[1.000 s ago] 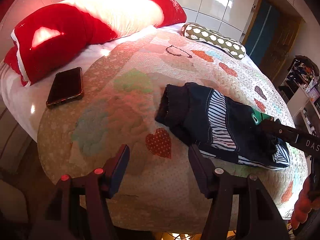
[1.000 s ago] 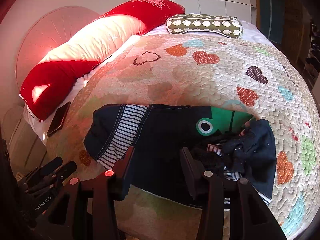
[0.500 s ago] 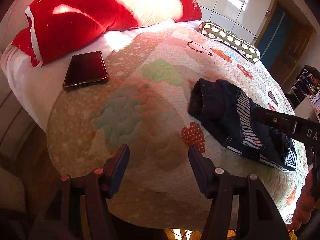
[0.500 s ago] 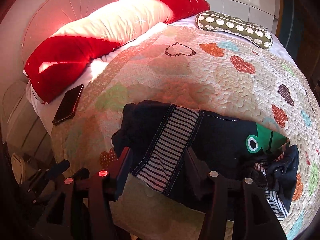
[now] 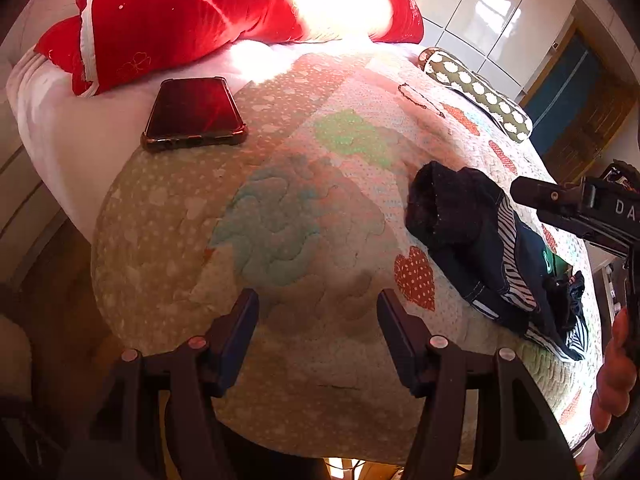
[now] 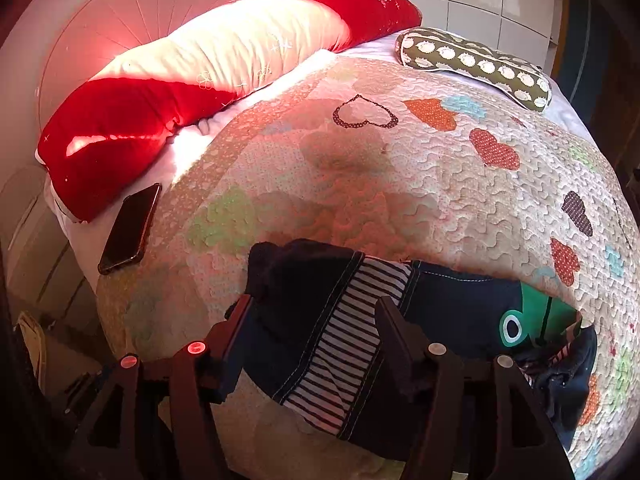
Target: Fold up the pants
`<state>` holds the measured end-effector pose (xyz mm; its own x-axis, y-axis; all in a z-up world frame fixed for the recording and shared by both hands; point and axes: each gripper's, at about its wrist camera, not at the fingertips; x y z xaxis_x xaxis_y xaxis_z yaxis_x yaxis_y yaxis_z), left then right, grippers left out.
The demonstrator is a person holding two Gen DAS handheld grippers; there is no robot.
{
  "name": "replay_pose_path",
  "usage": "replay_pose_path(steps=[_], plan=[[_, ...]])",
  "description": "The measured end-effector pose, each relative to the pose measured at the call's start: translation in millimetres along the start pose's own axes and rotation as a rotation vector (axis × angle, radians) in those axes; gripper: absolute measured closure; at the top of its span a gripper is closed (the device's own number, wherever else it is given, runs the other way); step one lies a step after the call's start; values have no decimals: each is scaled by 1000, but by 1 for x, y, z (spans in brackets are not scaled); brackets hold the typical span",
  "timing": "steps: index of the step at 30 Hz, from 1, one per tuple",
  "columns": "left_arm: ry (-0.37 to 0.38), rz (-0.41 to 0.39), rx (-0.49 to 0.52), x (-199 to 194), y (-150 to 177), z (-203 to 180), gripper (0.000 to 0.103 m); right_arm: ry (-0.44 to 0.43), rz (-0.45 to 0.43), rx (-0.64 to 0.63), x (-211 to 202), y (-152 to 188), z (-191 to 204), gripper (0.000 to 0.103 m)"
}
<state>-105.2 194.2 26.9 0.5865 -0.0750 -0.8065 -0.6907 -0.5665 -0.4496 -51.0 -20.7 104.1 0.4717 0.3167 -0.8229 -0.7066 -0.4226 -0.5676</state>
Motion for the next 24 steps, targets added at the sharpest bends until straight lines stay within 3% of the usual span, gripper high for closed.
replay_pose_path(steps=[4, 9, 16, 18, 20, 24], plan=[[14, 6, -39, 2, -2, 7, 43, -20, 29, -46, 17, -12, 15, 37], [27, -1, -74, 1, -3, 15, 43, -24, 136, -98, 57, -21, 35, 31], [55, -9, -101, 0, -2, 16, 43, 80, 224, -146, 97, -23, 44, 30], [75, -10, -106, -1, -2, 13, 43, 80, 213, -167, 96, -23, 43, 58], [99, -6, -108, -1, -2, 10, 43, 73, 185, -165, 89, -23, 37, 73], [175, 26, -92, 4, -4, -6, 42, 10, 142, -114, 74, -21, 18, 83]])
Point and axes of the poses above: each gripper's, at about its wrist camera, not at the fingertips, and x roughly the way its jaws point, z to its left, y to its underside, and after that the axes turned 11 degrees about -x, right-handed
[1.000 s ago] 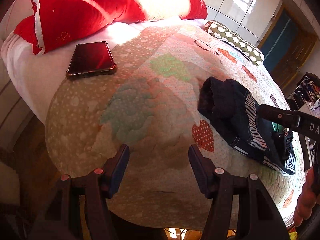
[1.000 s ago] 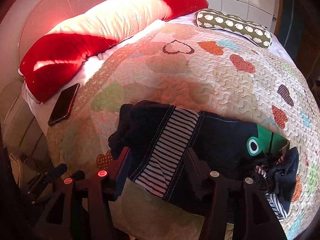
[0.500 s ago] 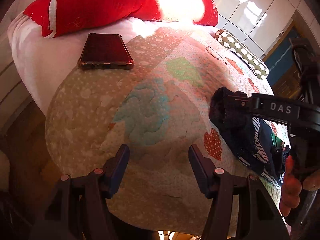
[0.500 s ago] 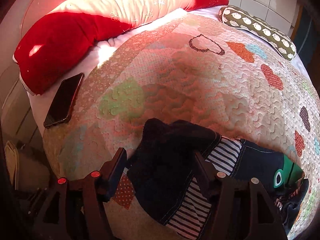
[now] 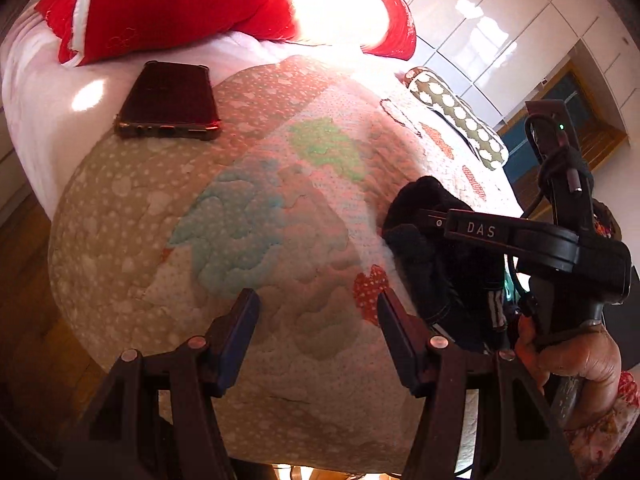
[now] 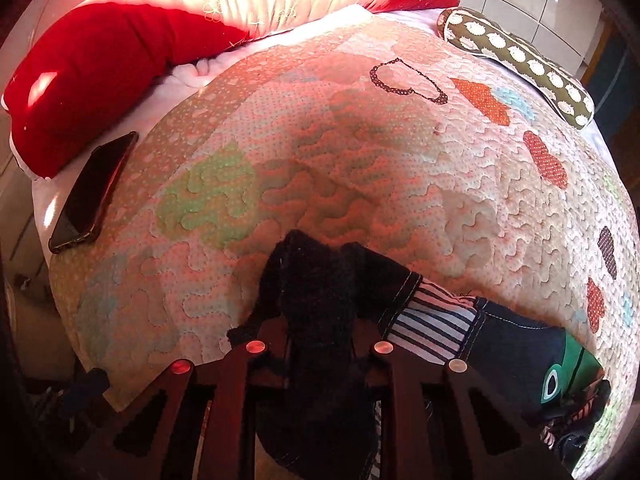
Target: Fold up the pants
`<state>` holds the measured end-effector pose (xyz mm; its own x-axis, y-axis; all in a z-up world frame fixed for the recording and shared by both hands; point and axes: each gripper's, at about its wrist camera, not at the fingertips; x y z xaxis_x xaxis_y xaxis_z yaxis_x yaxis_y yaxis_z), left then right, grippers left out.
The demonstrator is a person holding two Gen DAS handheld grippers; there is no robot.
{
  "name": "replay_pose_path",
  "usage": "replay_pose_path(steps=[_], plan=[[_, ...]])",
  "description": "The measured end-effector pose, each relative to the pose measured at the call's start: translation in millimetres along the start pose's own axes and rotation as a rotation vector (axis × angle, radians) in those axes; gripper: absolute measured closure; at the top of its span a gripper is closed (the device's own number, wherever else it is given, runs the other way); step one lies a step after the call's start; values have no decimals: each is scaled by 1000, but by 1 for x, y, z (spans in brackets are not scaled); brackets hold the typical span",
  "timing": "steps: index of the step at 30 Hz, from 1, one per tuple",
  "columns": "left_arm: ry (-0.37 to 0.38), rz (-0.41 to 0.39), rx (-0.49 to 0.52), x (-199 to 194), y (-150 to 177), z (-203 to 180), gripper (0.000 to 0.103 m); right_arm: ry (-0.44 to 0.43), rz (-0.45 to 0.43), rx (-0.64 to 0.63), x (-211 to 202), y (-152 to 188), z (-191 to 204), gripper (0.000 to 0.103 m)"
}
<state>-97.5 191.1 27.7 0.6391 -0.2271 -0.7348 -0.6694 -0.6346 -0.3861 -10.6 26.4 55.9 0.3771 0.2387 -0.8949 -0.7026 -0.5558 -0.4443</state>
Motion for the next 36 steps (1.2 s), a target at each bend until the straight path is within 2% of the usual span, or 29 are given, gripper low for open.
replay_pose_path(steps=[2, 8, 12, 13, 14, 15, 16, 20, 26, 31, 36], plan=[[24, 12, 33, 6, 2, -12, 36, -46, -27, 36, -8, 3, -10, 84], [56, 10, 167, 30, 10, -55, 33, -108, -78, 99, -29, 8, -26, 84], [50, 29, 210, 51, 11, -78, 36, -178, -99, 157, -38, 12, -37, 84], [59, 42, 205, 55, 9, -81, 56, -194, -106, 176, -40, 14, -40, 84], [75, 71, 201, 59, 8, -84, 87, -212, -113, 194, -42, 16, -44, 84], [91, 102, 198, 62, 7, -88, 98, -229, -123, 212, -44, 19, -49, 84], [103, 111, 195, 61, 7, -91, 100, -244, -133, 229, -47, 22, -54, 84], [125, 85, 230, 47, 15, -111, 100, -298, -193, 290, -63, 40, -73, 84], [191, 114, 264, 37, 32, -156, 100, -345, -298, 399, -95, 79, -117, 84], [215, 167, 350, 49, 59, -206, 100, -347, -372, 528, -113, 128, -167, 83], [212, 224, 433, 70, 94, -244, 100, -350, -397, 655, -116, 180, -210, 81]])
Point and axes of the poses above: each gripper's, at about its wrist camera, not at the fingertips, and x roughly the way its jaws point, z to its left, y to its underside, and after that the axes turned 11 degrees about -x, right-handed
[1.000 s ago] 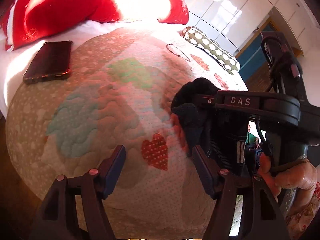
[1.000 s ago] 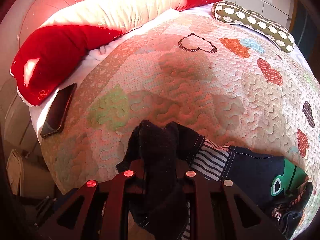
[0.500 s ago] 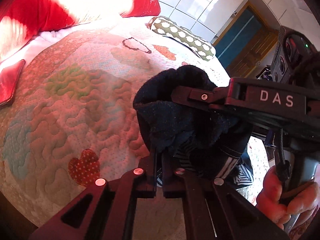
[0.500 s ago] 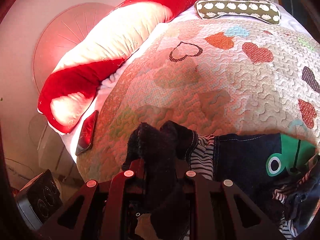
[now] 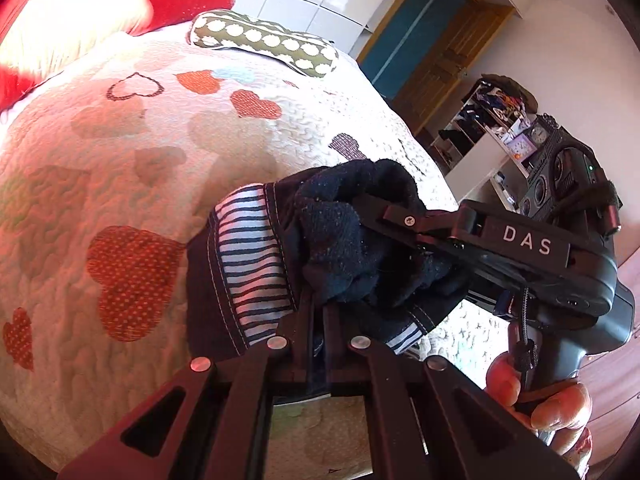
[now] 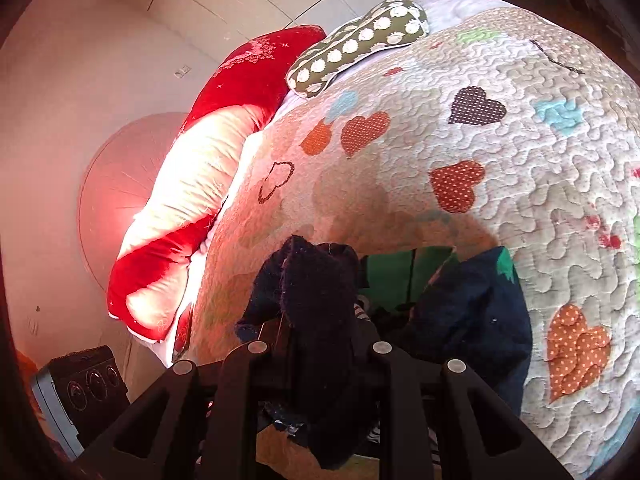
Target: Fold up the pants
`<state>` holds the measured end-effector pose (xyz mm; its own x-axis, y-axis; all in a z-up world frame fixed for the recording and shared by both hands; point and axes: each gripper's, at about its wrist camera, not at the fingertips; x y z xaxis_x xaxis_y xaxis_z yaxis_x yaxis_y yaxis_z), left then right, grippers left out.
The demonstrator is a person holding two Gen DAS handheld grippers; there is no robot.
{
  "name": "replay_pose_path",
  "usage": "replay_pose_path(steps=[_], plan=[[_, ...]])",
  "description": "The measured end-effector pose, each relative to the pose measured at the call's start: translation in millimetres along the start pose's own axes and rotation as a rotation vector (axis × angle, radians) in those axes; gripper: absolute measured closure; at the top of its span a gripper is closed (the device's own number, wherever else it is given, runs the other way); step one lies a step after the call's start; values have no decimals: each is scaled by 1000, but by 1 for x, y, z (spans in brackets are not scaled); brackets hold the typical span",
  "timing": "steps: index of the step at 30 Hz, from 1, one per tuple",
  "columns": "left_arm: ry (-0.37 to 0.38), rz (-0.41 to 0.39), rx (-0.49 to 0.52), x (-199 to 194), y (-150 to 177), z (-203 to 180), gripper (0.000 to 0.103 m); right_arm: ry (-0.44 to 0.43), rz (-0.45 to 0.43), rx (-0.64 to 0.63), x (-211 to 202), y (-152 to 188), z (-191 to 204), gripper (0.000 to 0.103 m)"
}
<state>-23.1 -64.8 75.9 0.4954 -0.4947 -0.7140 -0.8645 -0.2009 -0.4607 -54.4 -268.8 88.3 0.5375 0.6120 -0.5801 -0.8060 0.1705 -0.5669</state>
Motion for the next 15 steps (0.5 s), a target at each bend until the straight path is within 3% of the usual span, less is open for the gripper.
replay_pose_path(steps=[3, 4, 5, 7, 11, 15], plan=[[-6, 41, 42, 17, 9, -16, 100, 12, -28, 77, -15, 8, -33, 71], [-5, 56, 46, 20, 11, -19, 100, 33, -35, 104, -19, 11, -43, 65], [-4, 67, 47, 20, 13, -20, 100, 55, -44, 125, -22, 12, -52, 52], [27, 87, 47, 13, 17, -21, 96, 103, -77, 142, -35, 16, -63, 51], [47, 48, 28, -13, 18, -14, 68, 153, -152, 138, -65, 13, -67, 51], [12, 10, -26, -24, 12, 2, 67, 100, -221, 76, -90, 10, -48, 51]])
Point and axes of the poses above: each gripper's, at about its wrist camera, not at the fingertips, and x roughly the way its jaws point, z to its left, y to its underside, and after that the axes turned 11 degrees about -x, right-handed
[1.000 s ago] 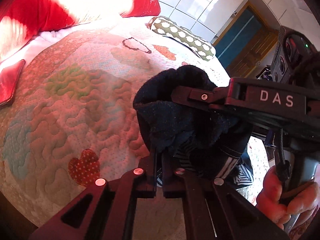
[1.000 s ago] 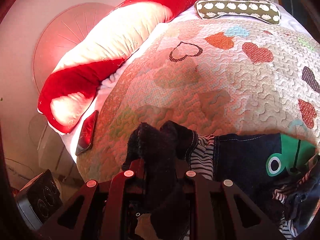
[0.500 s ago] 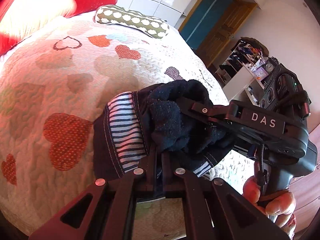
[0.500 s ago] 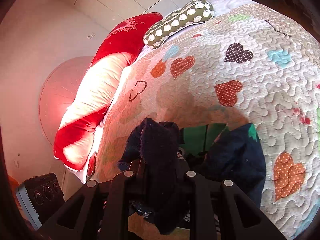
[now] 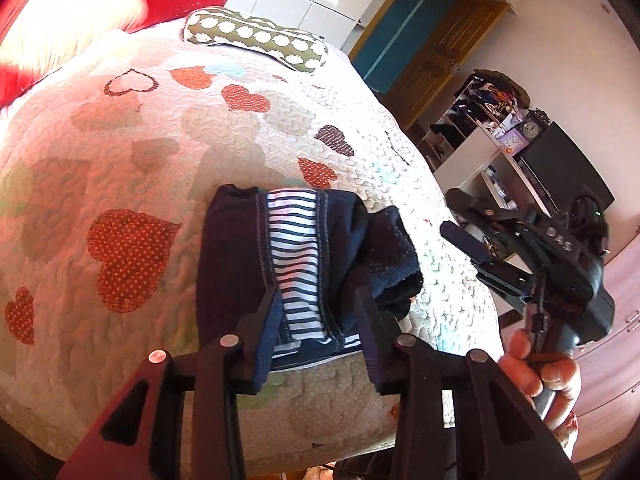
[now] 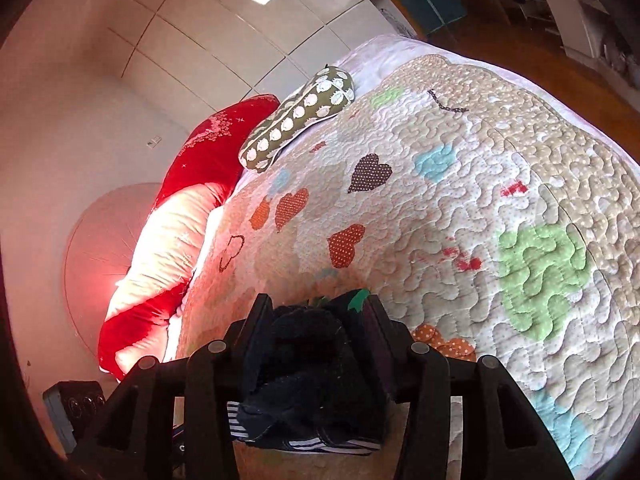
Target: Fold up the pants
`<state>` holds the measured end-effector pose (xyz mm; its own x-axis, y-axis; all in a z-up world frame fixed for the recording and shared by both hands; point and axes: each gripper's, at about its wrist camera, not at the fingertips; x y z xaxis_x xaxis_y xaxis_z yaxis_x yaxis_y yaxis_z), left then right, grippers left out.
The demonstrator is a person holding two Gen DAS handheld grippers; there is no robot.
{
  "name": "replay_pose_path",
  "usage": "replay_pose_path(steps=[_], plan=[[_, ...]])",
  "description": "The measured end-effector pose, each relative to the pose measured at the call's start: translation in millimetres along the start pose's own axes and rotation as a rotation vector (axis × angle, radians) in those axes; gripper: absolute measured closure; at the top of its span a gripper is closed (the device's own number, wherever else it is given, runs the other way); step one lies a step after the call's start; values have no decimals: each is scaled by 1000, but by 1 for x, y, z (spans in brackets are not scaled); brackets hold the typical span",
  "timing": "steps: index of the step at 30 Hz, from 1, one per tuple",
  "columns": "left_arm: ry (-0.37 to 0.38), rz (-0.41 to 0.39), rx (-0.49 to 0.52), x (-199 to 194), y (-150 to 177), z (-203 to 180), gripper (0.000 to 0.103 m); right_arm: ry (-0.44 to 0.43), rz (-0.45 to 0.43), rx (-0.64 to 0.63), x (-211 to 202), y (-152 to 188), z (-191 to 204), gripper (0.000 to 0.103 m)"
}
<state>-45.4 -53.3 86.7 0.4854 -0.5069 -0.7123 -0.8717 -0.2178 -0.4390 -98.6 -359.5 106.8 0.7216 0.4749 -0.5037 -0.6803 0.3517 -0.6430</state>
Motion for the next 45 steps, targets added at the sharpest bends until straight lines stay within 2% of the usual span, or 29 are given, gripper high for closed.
replay_pose_path(steps=[2, 5, 8, 11, 16, 22, 25, 29, 31, 33, 34, 39, 41, 44, 45], plan=[[-19, 4, -28, 0, 1, 10, 67, -96, -4, -13, -3, -1, 15, 51], [-48, 18, -48, 1, 9, 20, 67, -249, 43, -19, 8, 3, 41, 51], [-69, 29, -59, 1, 16, 28, 67, -297, 119, -25, 31, 14, 61, 51], [-86, 26, -68, -3, 20, 33, 67, -225, 186, -30, 53, 29, 60, 51], [-90, 11, -83, -9, 17, 39, 67, -43, 174, -11, 50, 47, 23, 53], [-85, 16, -92, -3, 7, 31, 66, -19, 165, 48, 46, 55, -6, 53], [-93, 9, -95, 0, 2, 28, 62, -23, 158, 57, 45, 58, -15, 53], [-49, 20, -145, 3, -8, 37, 55, 51, 170, -1, 38, 57, -17, 50], [-19, 22, -177, 5, -16, 44, 50, 22, 138, 15, 29, 55, -22, 46], [0, 20, -188, 9, -24, 49, 43, 6, 102, 18, 21, 52, -26, 35], [12, 27, -186, 14, -28, 50, 38, 6, 96, 13, 20, 50, -27, 33], [86, 143, -183, 49, -41, 55, 36, 20, 145, 19, 40, 41, -41, 26], [99, 189, -174, 66, -41, 54, 29, -6, 166, 46, 53, 42, -49, 25], [139, 246, -189, 84, -37, 53, 28, -67, 147, 68, 61, 43, -55, 25], [153, 247, -174, 85, -36, 49, 28, -94, 147, 78, 62, 43, -55, 35]])
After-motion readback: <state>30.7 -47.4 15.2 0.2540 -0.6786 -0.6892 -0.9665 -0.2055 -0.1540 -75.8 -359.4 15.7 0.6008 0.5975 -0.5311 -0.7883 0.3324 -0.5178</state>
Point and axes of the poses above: each gripper's, at about its wrist camera, not at the fingertips, and x roughly the way its jaws point, z to its left, y to its underside, and after that the axes turned 11 degrees about -x, right-handed
